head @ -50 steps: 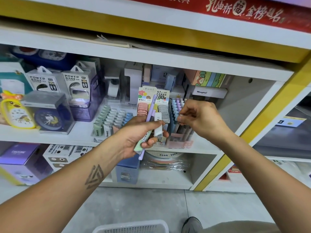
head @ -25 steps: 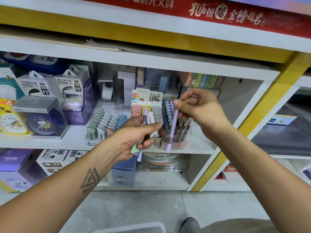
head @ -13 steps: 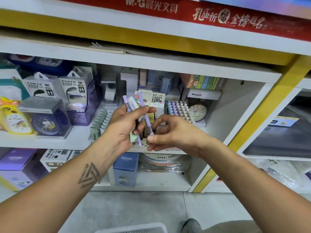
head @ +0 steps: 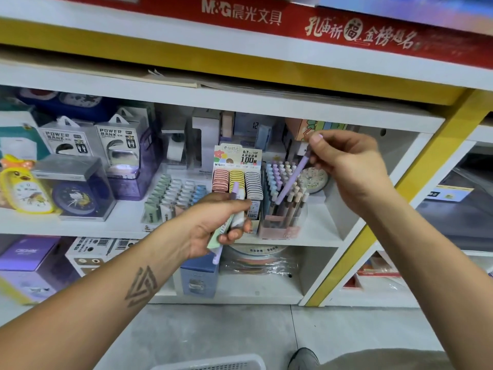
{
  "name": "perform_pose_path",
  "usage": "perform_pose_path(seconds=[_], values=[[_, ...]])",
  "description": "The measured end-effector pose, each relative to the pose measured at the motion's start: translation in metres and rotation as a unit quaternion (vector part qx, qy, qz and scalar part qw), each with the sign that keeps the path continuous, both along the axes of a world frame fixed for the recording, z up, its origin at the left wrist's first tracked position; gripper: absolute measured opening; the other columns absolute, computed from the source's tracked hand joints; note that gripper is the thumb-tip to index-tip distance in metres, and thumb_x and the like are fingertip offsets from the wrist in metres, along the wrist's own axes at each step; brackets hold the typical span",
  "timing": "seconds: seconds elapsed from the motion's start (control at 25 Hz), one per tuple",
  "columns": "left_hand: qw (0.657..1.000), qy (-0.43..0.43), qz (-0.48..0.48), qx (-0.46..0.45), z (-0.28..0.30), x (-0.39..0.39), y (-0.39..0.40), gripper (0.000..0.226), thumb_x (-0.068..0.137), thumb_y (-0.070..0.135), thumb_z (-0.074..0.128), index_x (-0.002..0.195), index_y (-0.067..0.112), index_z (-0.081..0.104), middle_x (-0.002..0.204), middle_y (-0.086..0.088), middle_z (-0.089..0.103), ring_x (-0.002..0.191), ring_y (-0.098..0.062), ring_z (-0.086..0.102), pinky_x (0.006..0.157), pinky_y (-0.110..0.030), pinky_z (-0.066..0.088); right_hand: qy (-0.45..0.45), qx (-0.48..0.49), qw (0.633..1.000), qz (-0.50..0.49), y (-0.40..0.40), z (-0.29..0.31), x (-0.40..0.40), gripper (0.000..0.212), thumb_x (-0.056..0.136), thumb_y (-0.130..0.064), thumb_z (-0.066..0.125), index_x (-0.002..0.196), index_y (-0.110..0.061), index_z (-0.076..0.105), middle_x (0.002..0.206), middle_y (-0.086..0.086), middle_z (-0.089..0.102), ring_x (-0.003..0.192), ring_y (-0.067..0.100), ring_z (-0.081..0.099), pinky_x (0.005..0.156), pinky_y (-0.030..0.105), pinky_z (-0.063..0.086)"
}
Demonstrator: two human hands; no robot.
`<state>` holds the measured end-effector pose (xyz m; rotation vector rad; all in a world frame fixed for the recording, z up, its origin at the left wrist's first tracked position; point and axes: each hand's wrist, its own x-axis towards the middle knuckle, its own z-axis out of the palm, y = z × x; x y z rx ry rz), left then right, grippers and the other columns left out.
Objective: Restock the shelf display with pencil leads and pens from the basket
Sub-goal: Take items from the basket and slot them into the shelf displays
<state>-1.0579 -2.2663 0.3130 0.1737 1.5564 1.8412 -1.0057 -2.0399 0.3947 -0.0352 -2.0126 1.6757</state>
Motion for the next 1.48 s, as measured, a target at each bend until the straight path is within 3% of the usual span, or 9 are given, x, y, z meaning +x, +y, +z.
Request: perform_pose_path(seconds=[0.16, 0.28, 0.44, 0.72, 0.92, 1.0, 1.12, 1.24, 1.48], values=[[0.996, -0.014, -0.088, 0.009, 0.001, 0.005, 0.002, 0.009, 0.094, 0.009, 0.058, 0.091, 0.007, 0.049, 0.069, -0.014, 0.056, 0.047, -0.015, 0.042, 0.032, -0.017, 0.024, -0.033, 0.239, 0.969, -0.058, 0.004, -0.013, -0.002, 0.014, 0.089, -0.009, 0.073, 0.103, -0.014, 0.071, 0.083, 0.005, 0.073, 0.074, 0.016, 0.071, 0.074, 0.028, 0.06], [0.991, -0.048, -0.118, 0.043, -0.001, 0.006, 0.002, 0.01, 0.09, -0.001, 0.055, 0.096, 0.004, 0.05, 0.075, -0.015, 0.056, 0.055, -0.016, 0.045, 0.034, -0.017, 0.03, -0.058, 0.36, 0.929, -0.06, -0.006, -0.03, -0.003, 0.017, 0.087, -0.013, 0.075, 0.103, -0.017, 0.069, 0.089, -0.003, 0.071, 0.077, 0.004, 0.068, 0.075, 0.026, 0.06], [0.989, -0.047, -0.132, 0.052, -0.004, 0.007, 0.004, 0.02, 0.093, -0.006, 0.052, 0.11, 0.003, 0.049, 0.078, -0.016, 0.057, 0.061, -0.019, 0.05, 0.04, -0.02, 0.037, -0.075, 0.41, 0.909, -0.025, -0.012, -0.043, -0.006, 0.009, 0.087, -0.013, 0.075, 0.094, -0.012, 0.069, 0.086, 0.003, 0.072, 0.079, 0.018, 0.068, 0.076, 0.042, 0.058], [0.99, -0.022, -0.133, 0.046, -0.005, 0.007, 0.001, 0.017, 0.095, -0.001, 0.055, 0.111, 0.003, 0.051, 0.079, -0.014, 0.059, 0.063, -0.019, 0.054, 0.044, -0.021, 0.042, -0.092, 0.378, 0.921, 0.004, -0.011, -0.044, -0.008, 0.007, 0.086, -0.009, 0.076, 0.082, -0.013, 0.071, 0.078, 0.0, 0.071, 0.074, 0.013, 0.069, 0.073, 0.042, 0.059], [0.988, 0.049, -0.146, -0.007, -0.005, 0.009, 0.002, 0.025, 0.096, 0.006, 0.058, 0.118, -0.004, 0.051, 0.076, -0.008, 0.058, 0.056, -0.014, 0.047, 0.038, -0.019, 0.032, -0.119, 0.578, 0.807, -0.035, -0.011, -0.048, -0.015, 0.02, 0.096, -0.026, 0.063, 0.107, -0.016, 0.077, 0.111, 0.001, 0.062, 0.108, 0.022, 0.053, 0.089, 0.038, 0.047], [0.982, 0.096, -0.161, -0.036, -0.004, 0.009, 0.002, 0.025, 0.097, 0.009, 0.057, 0.118, -0.004, 0.052, 0.075, -0.006, 0.057, 0.055, -0.013, 0.045, 0.04, -0.02, 0.03, -0.105, 0.548, 0.828, -0.049, -0.018, -0.043, -0.014, 0.022, 0.097, -0.027, 0.06, 0.11, -0.018, 0.076, 0.111, -0.002, 0.06, 0.109, 0.018, 0.052, 0.088, 0.034, 0.046], [0.971, 0.136, -0.188, -0.056, -0.004, 0.011, 0.002, 0.018, 0.096, 0.011, 0.061, 0.109, -0.001, 0.058, 0.073, -0.006, 0.057, 0.054, -0.013, 0.047, 0.041, -0.021, 0.031, -0.095, 0.397, 0.912, 0.047, -0.034, -0.029, -0.007, 0.018, 0.091, -0.033, 0.069, 0.104, -0.023, 0.077, 0.097, -0.013, 0.071, 0.091, 0.005, 0.063, 0.079, 0.024, 0.051], [0.967, 0.145, -0.204, -0.053, -0.002, 0.012, 0.001, 0.018, 0.094, 0.011, 0.063, 0.102, -0.005, 0.06, 0.071, -0.007, 0.058, 0.053, -0.013, 0.05, 0.039, -0.02, 0.032, -0.195, 0.392, 0.884, 0.162, -0.046, -0.026, -0.002, 0.014, 0.085, -0.029, 0.077, 0.093, -0.018, 0.078, 0.088, -0.003, 0.075, 0.083, 0.015, 0.068, 0.078, 0.034, 0.055], [0.973, 0.109, -0.181, -0.091, -0.007, 0.006, -0.007, 0.028, 0.095, 0.009, 0.061, 0.113, -0.01, 0.055, 0.066, -0.006, 0.058, 0.051, -0.015, 0.049, 0.036, -0.02, 0.034, -0.112, 0.029, 0.992, 0.042, -0.017, -0.014, -0.003, 0.009, 0.091, -0.002, 0.067, 0.098, 0.0, 0.072, 0.08, 0.011, 0.074, 0.067, 0.017, 0.064, 0.066, 0.029, 0.051]])
